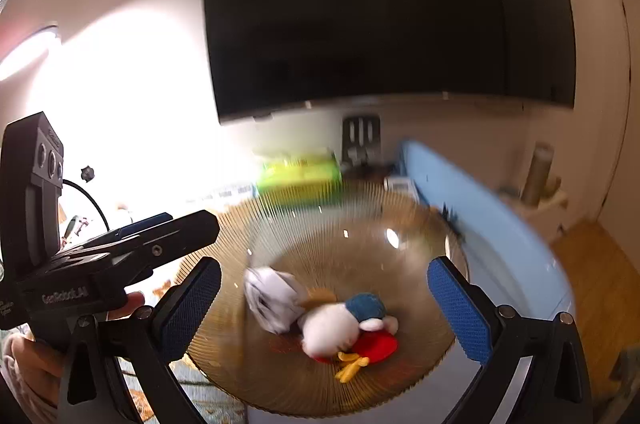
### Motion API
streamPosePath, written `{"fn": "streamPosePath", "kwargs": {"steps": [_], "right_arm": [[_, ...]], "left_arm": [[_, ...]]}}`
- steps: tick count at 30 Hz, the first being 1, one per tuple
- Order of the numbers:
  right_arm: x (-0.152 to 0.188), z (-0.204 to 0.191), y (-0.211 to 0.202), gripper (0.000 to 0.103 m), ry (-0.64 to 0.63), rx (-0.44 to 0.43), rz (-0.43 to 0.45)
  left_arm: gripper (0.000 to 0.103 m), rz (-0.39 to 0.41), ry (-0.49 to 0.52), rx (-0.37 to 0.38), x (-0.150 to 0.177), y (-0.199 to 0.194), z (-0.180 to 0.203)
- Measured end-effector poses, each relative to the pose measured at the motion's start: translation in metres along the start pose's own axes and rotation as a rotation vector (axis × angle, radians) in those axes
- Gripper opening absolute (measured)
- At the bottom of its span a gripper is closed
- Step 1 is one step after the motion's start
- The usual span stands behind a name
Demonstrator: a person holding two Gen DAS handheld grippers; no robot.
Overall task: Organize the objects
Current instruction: 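Carry paper ball and duck to the amber glass bowl and release both, then move both open grippers back over the cluttered desk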
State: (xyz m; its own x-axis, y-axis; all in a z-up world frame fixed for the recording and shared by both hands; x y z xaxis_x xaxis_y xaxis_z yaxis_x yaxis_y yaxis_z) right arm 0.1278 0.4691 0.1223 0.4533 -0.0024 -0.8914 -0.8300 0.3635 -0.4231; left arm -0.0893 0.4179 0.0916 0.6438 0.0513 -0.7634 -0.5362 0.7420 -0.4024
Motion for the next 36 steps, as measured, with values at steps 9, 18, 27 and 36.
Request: {"fn": "streamPosePath", "kwargs": {"steps": [9, 18, 27, 36], "right_arm": [[-0.031, -0.034, -0.039, 0.103, -0.069, 0.006, 0.146], [-0.068, -0.086, -0.088, 0.103, -0.052, -0.090, 0.243], [-0.096, -0.201, -0.122, 0.103, -0.148, -0.278, 0.324], [-0.056, -0.322, -0.082, 0.103, -0.251, -0.449, 0.175]], "left_arm": [[0.103, 0.085, 0.016, -0.032, -0.021, -0.058, -0.007], [0.103, 0.240, 0.039, -0.082, -0.052, -0.177, -0.015], [0.103, 0.340, 0.057, -0.418, -0.072, -0.339, -0.078], [0.103, 0.216, 0.065, -0.691, -0.012, -0.388, -0.183]]}}
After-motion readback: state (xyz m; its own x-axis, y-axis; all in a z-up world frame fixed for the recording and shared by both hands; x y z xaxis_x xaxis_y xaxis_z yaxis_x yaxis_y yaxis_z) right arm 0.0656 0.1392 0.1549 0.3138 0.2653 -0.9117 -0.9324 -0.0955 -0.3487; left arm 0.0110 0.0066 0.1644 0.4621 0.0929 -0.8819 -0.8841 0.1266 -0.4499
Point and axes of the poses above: each gripper's, at about its wrist camera, not at the fingertips, and y roughly the way its jaws point, z to its right, x to its underside, the point moved 4 cm from there along y, roughly the way its jaws point, and after that the axes turned 12 degrees about -y, right-handed, at the moved point
